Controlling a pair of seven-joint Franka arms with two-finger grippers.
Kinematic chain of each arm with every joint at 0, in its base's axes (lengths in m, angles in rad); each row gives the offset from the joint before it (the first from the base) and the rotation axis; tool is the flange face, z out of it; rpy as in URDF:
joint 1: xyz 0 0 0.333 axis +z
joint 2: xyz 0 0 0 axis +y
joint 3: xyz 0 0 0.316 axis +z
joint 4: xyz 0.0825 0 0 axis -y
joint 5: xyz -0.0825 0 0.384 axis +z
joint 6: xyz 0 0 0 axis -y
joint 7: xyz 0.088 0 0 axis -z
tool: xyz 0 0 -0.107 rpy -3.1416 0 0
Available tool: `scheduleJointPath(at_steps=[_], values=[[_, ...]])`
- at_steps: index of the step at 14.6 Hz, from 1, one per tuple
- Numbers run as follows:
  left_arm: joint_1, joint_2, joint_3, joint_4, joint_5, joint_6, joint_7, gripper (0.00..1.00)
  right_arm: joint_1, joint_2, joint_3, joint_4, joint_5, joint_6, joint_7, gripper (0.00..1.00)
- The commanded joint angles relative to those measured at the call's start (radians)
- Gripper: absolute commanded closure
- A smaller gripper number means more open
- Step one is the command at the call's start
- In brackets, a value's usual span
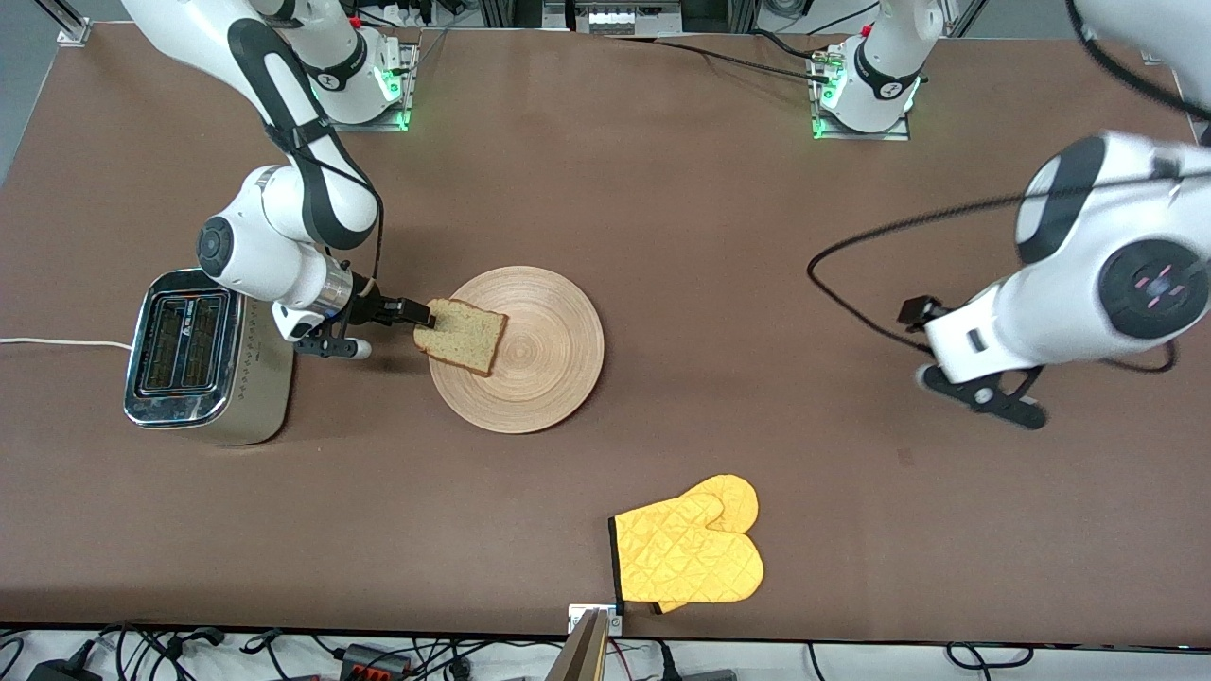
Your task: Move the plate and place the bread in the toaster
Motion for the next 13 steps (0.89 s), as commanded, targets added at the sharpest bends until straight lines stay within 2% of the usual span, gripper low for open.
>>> scheduleJointPath(at_steps=[1, 3, 4, 5, 8, 10, 13], values=[[-0.025, -0.133, 0.13, -0.044, -0.056, -0.014, -0.108, 0.0, 0.004, 0.022, -0.001, 0.017, 0.094, 0.015, -0.056, 0.0], [-0.118, -0.209, 0.308, -0.124, -0.19, 0.008, -0.144, 0.0, 0.006, 0.025, -0.001, 0.017, 0.179, 0.011, -0.106, 0.0], [-0.155, -0.241, 0.384, -0.175, -0.228, 0.081, -0.145, 0.0, 0.006, 0.025, -0.001, 0.017, 0.202, 0.01, -0.111, 0.0], [-0.184, -0.281, 0.428, -0.245, -0.233, 0.161, -0.145, 0.0, 0.006, 0.025, -0.001, 0.018, 0.205, 0.01, -0.111, 0.0], [-0.191, -0.41, 0.439, -0.419, -0.23, 0.299, -0.129, 0.0, 0.004, 0.034, -0.001, 0.028, 0.218, 0.008, -0.113, 0.0], [-0.191, -0.493, 0.434, -0.508, -0.229, 0.312, -0.13, 0.0, 0.006, 0.047, -0.001, 0.029, 0.254, 0.008, -0.132, 0.0], [-0.18, -0.513, 0.427, -0.525, -0.229, 0.303, -0.128, 0.0, 0.004, 0.061, -0.001, 0.032, 0.316, 0.008, -0.208, 0.02]])
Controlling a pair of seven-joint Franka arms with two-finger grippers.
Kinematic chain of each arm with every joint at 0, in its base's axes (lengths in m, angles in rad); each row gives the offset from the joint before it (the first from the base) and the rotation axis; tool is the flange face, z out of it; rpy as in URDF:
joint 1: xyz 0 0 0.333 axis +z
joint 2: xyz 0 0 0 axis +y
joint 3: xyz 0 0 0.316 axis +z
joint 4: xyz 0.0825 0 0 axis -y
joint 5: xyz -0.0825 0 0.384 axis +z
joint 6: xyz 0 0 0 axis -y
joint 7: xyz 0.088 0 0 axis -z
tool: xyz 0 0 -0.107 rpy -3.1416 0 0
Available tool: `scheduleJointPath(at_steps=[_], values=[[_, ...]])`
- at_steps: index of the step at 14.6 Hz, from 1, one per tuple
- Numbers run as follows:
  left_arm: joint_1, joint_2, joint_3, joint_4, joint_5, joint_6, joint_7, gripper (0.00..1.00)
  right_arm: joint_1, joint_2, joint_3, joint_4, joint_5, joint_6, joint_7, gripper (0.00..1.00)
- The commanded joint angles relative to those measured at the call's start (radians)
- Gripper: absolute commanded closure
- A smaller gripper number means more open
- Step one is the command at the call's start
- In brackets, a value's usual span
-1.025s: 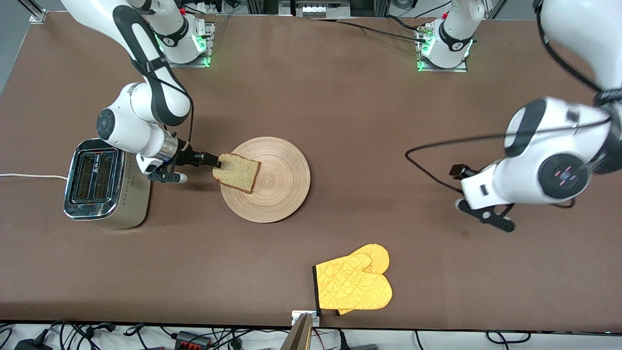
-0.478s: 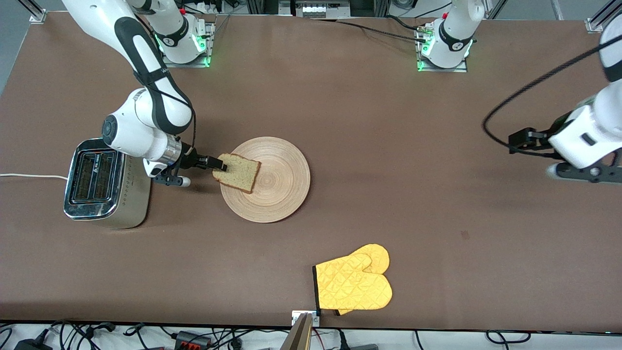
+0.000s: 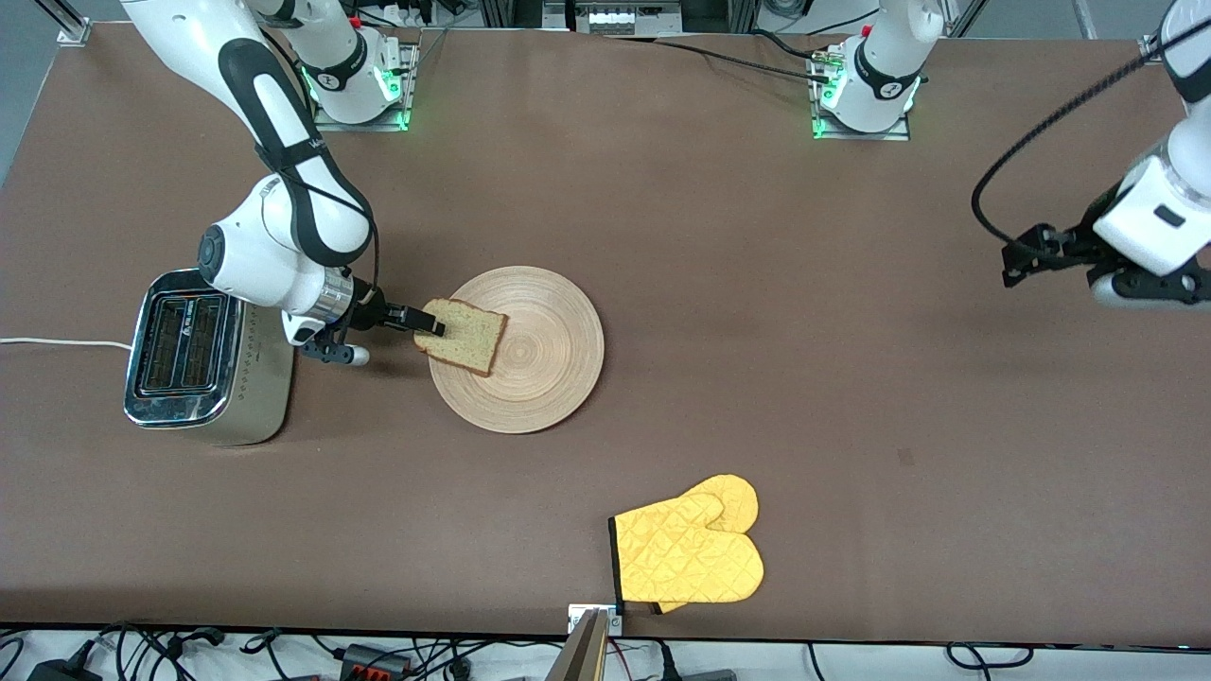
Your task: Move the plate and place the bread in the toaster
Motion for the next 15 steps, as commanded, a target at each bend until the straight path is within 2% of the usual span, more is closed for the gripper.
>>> scheduleJointPath(at_steps=[1, 4, 6, 8, 10, 11, 15], values=[[0.001, -0.058, 0.004, -0.07, -0.01, 0.022, -0.006, 0.0, 0.006, 0.02, -0.001, 0.018, 0.084, 0.007, -0.073, 0.05], [0.007, -0.058, 0.001, -0.067, -0.01, 0.008, -0.006, 0.0, 0.007, 0.02, -0.001, 0.023, 0.087, 0.004, -0.074, 0.17], [0.02, -0.058, -0.019, -0.067, -0.01, 0.005, -0.007, 0.0, 0.007, 0.02, -0.001, 0.036, 0.087, 0.003, -0.074, 0.34], [0.027, -0.06, -0.025, -0.069, -0.01, 0.002, -0.006, 0.0, 0.007, 0.02, -0.001, 0.041, 0.089, -0.002, -0.074, 0.41], [0.029, -0.06, -0.025, -0.067, -0.01, -0.004, -0.006, 0.0, 0.009, 0.017, -0.001, 0.041, 0.089, -0.002, -0.072, 0.56], [0.029, -0.06, -0.025, -0.067, -0.01, -0.006, -0.007, 0.0, 0.009, 0.017, -0.001, 0.041, 0.089, -0.002, -0.07, 0.68], [0.026, -0.051, -0.025, -0.056, -0.012, -0.024, -0.007, 0.0, 0.01, 0.016, -0.001, 0.041, 0.09, -0.002, -0.067, 0.79]])
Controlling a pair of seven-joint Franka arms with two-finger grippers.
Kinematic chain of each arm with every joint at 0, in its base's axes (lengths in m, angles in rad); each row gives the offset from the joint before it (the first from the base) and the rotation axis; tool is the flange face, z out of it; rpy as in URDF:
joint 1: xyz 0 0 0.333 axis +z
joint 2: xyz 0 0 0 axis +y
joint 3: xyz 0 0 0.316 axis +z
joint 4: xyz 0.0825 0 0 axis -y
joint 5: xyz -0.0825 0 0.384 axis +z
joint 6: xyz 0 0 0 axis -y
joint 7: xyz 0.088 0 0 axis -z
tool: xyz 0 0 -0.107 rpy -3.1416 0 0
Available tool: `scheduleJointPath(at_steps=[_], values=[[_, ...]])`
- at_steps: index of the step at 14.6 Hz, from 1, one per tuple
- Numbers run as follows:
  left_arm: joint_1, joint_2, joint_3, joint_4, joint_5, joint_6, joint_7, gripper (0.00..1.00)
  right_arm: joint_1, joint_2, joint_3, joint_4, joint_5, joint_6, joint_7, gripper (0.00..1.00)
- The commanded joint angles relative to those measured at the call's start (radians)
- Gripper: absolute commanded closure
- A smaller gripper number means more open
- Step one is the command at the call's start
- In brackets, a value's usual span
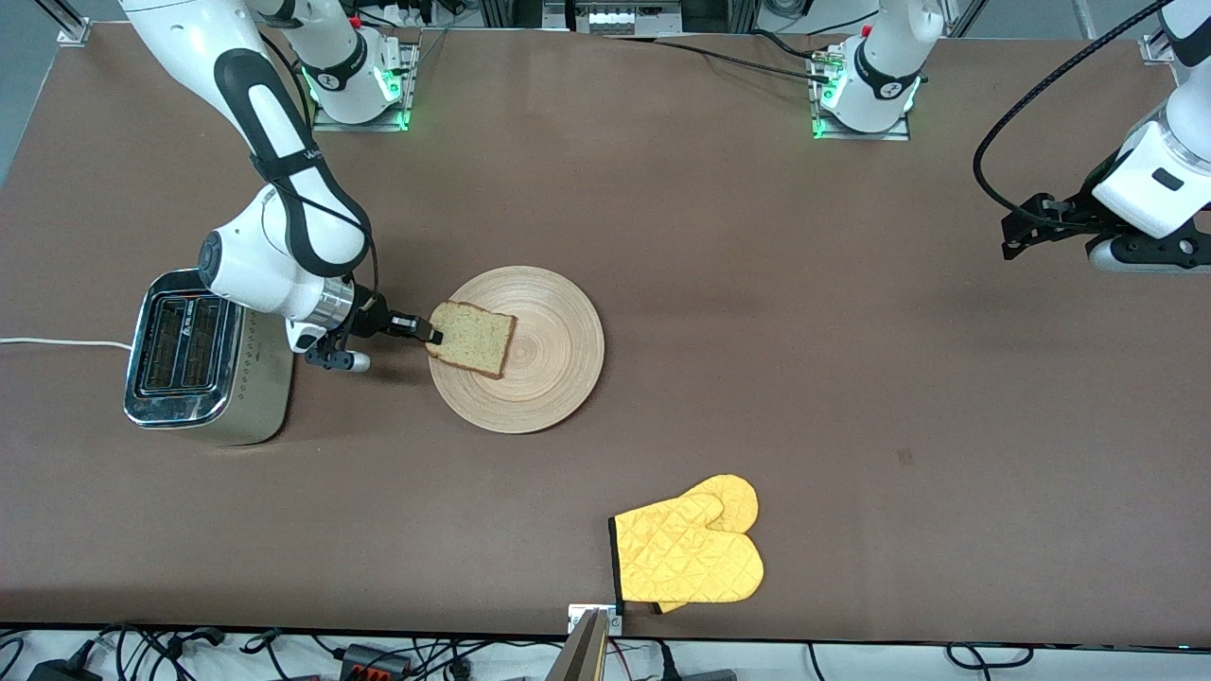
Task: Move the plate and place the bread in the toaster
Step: 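Lift the bread with the right gripper and carry it over the toaster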
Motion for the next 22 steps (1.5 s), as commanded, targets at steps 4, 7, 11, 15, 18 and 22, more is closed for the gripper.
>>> scheduleJointPath(at_steps=[4, 7, 11, 15, 18, 22], values=[[0.011, -0.009, -0.015, -0.003, -0.01, -0.015, -0.006, 0.0, 0.009, -0.006, -0.001, 0.006, 0.032, -0.001, -0.022, 1.0], [0.001, -0.009, -0.016, 0.001, -0.01, -0.015, -0.013, 0.0, 0.007, -0.026, -0.006, 0.044, 0.027, -0.004, -0.022, 1.0], [0.0, -0.008, -0.016, 0.007, -0.01, -0.016, -0.012, 0.0, -0.004, -0.049, -0.056, 0.098, -0.031, -0.074, -0.021, 1.0], [0.0, -0.008, -0.016, 0.007, -0.01, -0.018, -0.009, 0.0, -0.025, -0.042, -0.165, 0.27, -0.155, -0.356, 0.004, 1.0], [0.003, -0.006, -0.015, 0.007, -0.01, -0.036, -0.012, 0.0, -0.047, -0.039, -0.22, 0.386, -0.261, -0.551, 0.019, 1.0], [0.001, -0.001, -0.015, 0.011, -0.01, -0.036, -0.012, 0.0, -0.073, -0.025, -0.221, 0.584, -0.498, -0.793, 0.182, 1.0]])
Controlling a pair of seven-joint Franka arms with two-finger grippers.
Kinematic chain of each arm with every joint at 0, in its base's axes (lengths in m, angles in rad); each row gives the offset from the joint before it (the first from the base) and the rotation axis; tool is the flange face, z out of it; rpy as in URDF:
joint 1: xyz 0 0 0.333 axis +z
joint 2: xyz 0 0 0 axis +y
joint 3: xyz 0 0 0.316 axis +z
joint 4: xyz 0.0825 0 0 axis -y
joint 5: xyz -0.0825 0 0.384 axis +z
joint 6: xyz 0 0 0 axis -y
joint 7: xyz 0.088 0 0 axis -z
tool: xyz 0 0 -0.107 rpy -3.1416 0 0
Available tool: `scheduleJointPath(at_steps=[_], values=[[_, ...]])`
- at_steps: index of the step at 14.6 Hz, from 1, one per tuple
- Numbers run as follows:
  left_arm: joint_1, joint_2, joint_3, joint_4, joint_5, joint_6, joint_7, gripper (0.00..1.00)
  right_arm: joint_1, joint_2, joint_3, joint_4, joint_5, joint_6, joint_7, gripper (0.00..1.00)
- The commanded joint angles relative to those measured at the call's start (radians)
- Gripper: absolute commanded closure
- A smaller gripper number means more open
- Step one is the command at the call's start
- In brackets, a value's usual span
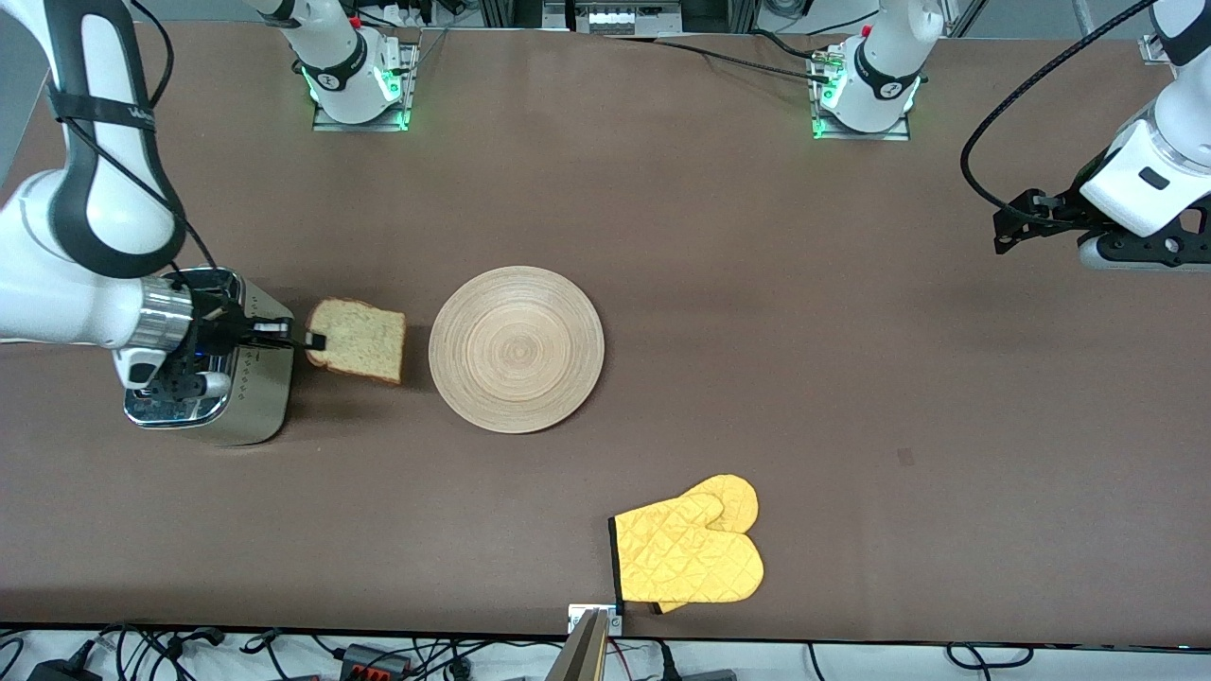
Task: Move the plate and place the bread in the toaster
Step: 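Lift the bread with the right gripper and carry it over the toaster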
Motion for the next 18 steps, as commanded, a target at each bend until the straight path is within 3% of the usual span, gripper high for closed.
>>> scheduleJointPath(at_steps=[1, 5, 8, 12, 15, 18], values=[[0.004, -0.001, -0.003, 0.009, -0.01, -0.016, -0.003, 0.0, 0.003, 0.038, 0.005, 0.184, -0.156, -0.179, 0.146, 1.0], [0.004, 0.0, -0.003, 0.009, -0.01, -0.017, -0.003, 0.0, -0.006, 0.135, 0.002, 0.443, -0.247, -0.416, 0.167, 1.0], [0.004, 0.0, -0.003, 0.011, -0.01, -0.019, -0.006, 0.0, -0.02, 0.21, 0.002, 0.614, -0.397, -0.53, 0.161, 1.0], [0.004, 0.0, -0.003, 0.011, -0.01, -0.019, -0.008, 0.0, -0.054, 0.221, 0.001, 0.643, -0.5, -0.52, 0.084, 1.0], [0.004, 0.0, -0.003, 0.011, -0.01, -0.019, -0.006, 0.0, -0.046, 0.235, 0.007, 0.656, -0.648, -0.484, -0.034, 1.0], [0.004, 0.0, -0.003, 0.011, -0.01, -0.019, -0.006, 0.0, -0.046, 0.244, 0.008, 0.654, -0.695, -0.468, -0.06, 1.0]])
